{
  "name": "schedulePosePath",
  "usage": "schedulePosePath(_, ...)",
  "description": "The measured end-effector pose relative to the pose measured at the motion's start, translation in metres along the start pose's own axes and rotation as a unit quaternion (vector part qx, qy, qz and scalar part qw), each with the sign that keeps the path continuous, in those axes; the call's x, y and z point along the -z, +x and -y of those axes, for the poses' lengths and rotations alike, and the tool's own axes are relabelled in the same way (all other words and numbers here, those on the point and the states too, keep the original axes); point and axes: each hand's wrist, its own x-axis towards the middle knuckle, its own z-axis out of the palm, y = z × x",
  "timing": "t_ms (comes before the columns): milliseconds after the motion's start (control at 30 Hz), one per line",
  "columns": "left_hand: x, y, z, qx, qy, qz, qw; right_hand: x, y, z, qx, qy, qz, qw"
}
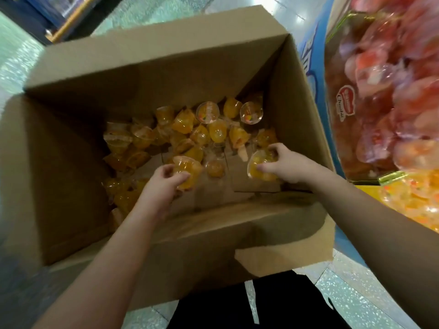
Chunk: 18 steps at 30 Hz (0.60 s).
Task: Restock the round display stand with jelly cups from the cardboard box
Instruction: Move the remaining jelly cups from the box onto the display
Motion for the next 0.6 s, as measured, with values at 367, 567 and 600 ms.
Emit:
schedulePosePath(367, -0.182, -0.134, -0.064, -0.069, -0.129, 0.300, 0.943, 0.062, -0.171, -0.140, 0.140, 0.533, -0.162, 0.819)
schedulePosePath(567, -0.295, -0.180, -0.076, -0.148, -0.015, 0.349, 0.925, 0.069, -0.235, -0.228, 0.121, 0.593, -0.250, 0.756)
schedulePosePath(600, -0.310, -0.186, -0.076, -0.162, -0.003, 0.354, 0.921, 0.068, -0.242, -0.240, 0.114, 0.598, -0.266, 0.748)
